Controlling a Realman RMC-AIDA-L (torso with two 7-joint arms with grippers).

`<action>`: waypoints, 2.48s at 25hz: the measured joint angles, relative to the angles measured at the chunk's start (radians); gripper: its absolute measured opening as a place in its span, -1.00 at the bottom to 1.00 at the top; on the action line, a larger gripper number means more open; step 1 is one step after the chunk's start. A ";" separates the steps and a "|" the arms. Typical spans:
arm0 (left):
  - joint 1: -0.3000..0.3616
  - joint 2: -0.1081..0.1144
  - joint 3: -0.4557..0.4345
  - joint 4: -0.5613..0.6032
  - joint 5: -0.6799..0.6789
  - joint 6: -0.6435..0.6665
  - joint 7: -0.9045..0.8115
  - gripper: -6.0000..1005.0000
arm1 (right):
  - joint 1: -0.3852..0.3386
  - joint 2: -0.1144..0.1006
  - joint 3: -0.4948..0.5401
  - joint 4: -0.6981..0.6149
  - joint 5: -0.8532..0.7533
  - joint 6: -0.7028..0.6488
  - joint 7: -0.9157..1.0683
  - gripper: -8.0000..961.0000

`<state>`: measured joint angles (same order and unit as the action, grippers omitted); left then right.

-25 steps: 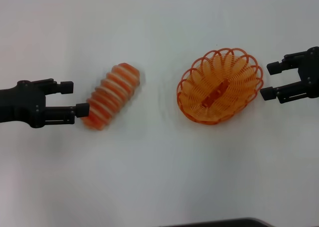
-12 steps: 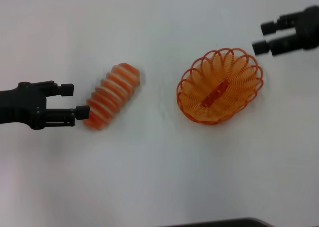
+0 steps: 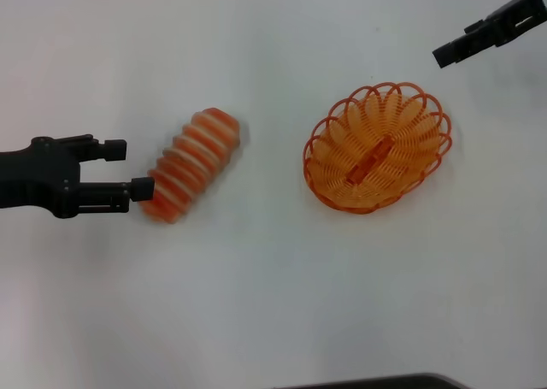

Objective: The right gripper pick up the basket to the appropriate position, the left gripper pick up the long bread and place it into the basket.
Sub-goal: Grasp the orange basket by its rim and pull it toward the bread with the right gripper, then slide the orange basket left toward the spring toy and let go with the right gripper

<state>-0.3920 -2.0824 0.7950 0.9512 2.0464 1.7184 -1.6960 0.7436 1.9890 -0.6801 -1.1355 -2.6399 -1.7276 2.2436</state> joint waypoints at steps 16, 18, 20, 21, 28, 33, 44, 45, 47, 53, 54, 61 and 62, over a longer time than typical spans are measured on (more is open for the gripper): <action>-0.013 -0.002 0.003 -0.008 0.000 -0.024 0.005 0.73 | 0.032 0.041 -0.209 0.277 -0.050 0.315 0.023 0.51; -0.013 -0.002 0.003 -0.008 0.000 -0.024 0.006 0.73 | 0.032 0.043 -0.219 0.298 -0.050 0.353 0.023 0.45; -0.011 -0.002 0.003 -0.008 0.000 -0.025 0.006 0.73 | 0.032 0.043 -0.224 0.321 -0.052 0.386 0.022 0.39; -0.010 -0.002 0.003 -0.008 0.000 -0.025 0.006 0.73 | 0.032 0.044 -0.225 0.330 -0.053 0.398 0.021 0.36; -0.007 -0.002 0.003 -0.008 0.000 -0.025 0.006 0.73 | 0.032 0.044 -0.235 0.342 -0.054 0.398 0.011 -0.09; -0.004 -0.002 0.002 -0.009 0.000 -0.028 0.006 0.73 | 0.025 0.044 -0.231 0.336 -0.046 0.374 0.007 -0.54; -0.004 0.000 0.003 -0.009 0.000 -0.028 0.005 0.73 | 0.005 0.006 -0.081 0.329 0.058 0.255 -0.038 -0.77; -0.004 0.000 0.003 -0.009 0.000 -0.028 0.005 0.73 | -0.001 -0.001 -0.063 0.329 0.082 0.240 -0.043 -0.77; -0.004 0.001 0.003 -0.009 0.000 -0.028 0.005 0.73 | -0.018 -0.016 -0.024 0.328 0.140 0.207 -0.047 -0.77; -0.004 0.004 0.001 -0.009 0.002 -0.028 0.003 0.73 | -0.070 -0.034 0.078 0.365 0.295 0.162 -0.037 -0.78; -0.004 0.004 0.001 -0.009 0.002 -0.028 0.003 0.73 | -0.076 -0.034 0.087 0.379 0.311 0.163 -0.036 -0.78; -0.019 0.006 0.003 -0.007 0.014 -0.028 -0.001 0.72 | -0.085 -0.017 0.109 0.529 0.336 0.284 -0.032 -0.78; -0.022 0.006 0.003 -0.008 0.017 -0.028 -0.001 0.72 | -0.088 -0.013 0.109 0.543 0.335 0.309 -0.030 -0.78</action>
<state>-0.4141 -2.0766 0.7977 0.9428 2.0631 1.6904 -1.6967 0.6553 1.9760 -0.5714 -0.5924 -2.3046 -1.4182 2.2134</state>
